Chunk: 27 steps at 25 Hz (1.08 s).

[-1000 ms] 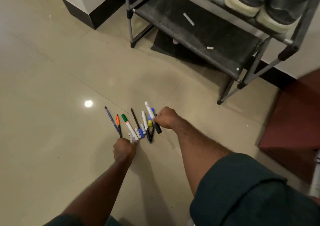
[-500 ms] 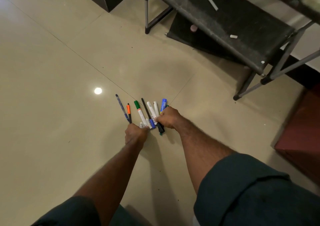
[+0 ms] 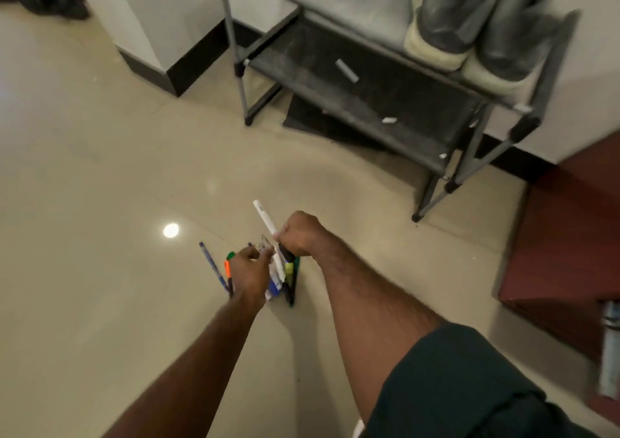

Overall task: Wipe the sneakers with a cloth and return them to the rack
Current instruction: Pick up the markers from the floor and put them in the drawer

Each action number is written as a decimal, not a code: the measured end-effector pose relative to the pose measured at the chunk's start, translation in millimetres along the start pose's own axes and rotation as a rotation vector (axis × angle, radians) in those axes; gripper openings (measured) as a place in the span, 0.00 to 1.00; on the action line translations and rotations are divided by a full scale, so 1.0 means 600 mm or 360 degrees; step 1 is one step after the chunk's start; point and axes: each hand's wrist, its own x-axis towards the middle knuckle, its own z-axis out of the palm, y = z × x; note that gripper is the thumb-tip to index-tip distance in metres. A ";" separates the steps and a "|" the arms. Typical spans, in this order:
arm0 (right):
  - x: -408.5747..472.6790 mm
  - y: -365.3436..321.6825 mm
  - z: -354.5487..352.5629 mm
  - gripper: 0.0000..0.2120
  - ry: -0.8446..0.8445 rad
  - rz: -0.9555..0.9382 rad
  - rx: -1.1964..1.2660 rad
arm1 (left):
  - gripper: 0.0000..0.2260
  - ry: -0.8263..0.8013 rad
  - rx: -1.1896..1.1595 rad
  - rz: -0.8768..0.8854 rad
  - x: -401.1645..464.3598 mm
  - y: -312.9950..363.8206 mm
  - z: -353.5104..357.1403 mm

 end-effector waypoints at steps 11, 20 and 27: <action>-0.505 0.302 -0.359 0.14 0.1219 0.0177 0.0644 | 0.06 -0.1598 0.0306 0.0735 -0.345 0.402 0.205; -0.780 0.630 -0.396 0.11 0.1114 0.0971 0.0573 | 0.09 -0.1996 0.0996 0.0935 -0.754 0.346 0.414; -0.729 0.761 -0.424 0.14 0.1049 0.1168 0.0404 | 0.10 -0.1536 0.1134 0.0883 -0.830 0.236 0.589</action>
